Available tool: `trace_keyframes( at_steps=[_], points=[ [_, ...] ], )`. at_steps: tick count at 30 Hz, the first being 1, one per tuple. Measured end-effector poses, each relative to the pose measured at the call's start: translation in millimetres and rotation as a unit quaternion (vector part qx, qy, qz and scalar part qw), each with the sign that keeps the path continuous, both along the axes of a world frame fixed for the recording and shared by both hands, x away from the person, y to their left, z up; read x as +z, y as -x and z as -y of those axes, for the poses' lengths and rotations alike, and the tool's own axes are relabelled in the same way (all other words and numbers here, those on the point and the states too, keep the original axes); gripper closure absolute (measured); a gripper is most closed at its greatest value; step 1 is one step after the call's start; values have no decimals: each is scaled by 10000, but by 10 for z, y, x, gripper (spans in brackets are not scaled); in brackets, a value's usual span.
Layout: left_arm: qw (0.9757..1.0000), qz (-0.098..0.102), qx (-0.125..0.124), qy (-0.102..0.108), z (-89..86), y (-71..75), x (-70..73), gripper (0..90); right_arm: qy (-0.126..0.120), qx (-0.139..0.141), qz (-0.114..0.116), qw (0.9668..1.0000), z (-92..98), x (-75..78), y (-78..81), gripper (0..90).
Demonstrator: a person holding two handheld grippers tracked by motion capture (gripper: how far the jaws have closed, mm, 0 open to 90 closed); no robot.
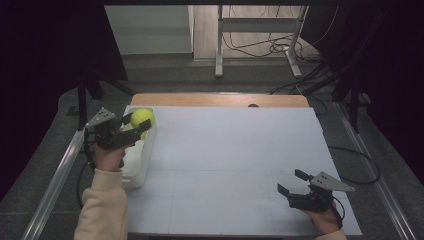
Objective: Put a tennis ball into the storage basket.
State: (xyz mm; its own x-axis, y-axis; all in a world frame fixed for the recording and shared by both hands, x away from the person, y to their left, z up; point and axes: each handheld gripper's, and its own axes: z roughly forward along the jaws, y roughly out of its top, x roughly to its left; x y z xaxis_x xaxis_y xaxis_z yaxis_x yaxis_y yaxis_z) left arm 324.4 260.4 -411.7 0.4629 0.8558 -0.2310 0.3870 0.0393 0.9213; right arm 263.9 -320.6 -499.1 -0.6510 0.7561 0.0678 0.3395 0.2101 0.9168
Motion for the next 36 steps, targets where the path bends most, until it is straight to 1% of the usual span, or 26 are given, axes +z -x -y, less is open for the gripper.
trace_keyframes(
  at_steps=[2,3,10,19,23,25,29,31,36],
  points=[
    [9999,-15,72,-101,-12,1,0,270,1,-1,0,10000,1,-1,-1,127],
    [9999,-15,72,-101,-12,1,0,270,1,0,0,10000,1,-1,-2,127],
    [9998,-101,142,-50,-92,-15,-36,270,5,0,-3,10000,0,0,-1,127],
    [9991,-267,328,16,-242,-52,-126,270,12,0,-8,10000,0,-3,-3,127],
    [9989,-305,347,34,-262,-61,-145,270,15,3,-15,10000,-2,-4,-3,127],
    [9988,-336,351,13,-266,-71,-161,270,12,4,-10,10000,-4,-5,-3,127],
    [9984,-399,396,-98,-268,-84,-180,270,36,9,-1,10000,-4,-4,-1,126],
    [9983,-414,403,-108,-271,-88,-186,270,35,1,5,10000,-6,-6,-2,127],
    [9975,-556,408,-132,-293,-113,-223,270,38,9,-5,10000,-4,-8,-5,127]
  ],
)
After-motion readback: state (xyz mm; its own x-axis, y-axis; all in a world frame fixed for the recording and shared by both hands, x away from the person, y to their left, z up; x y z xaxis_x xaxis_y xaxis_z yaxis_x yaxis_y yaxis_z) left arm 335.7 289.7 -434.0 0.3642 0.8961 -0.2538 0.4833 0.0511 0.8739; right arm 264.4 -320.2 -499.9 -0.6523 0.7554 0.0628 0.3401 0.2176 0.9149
